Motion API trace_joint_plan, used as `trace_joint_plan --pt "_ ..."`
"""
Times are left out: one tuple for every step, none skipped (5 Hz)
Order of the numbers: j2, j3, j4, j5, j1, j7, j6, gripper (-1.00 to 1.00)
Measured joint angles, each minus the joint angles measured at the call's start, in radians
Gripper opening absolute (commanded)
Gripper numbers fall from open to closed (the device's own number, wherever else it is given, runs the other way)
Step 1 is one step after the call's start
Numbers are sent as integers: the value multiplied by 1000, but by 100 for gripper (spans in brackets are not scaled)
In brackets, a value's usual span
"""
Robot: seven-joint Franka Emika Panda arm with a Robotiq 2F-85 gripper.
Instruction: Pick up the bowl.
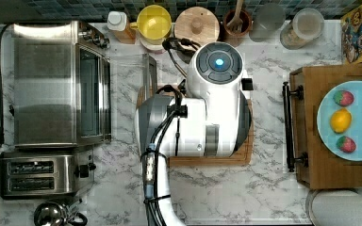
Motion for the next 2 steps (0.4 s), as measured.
trace_joint_plan --pt "0 2 -7 1 -1 0 7 -100" --pt "3 2 -12 6 -3 -1 4 -100"
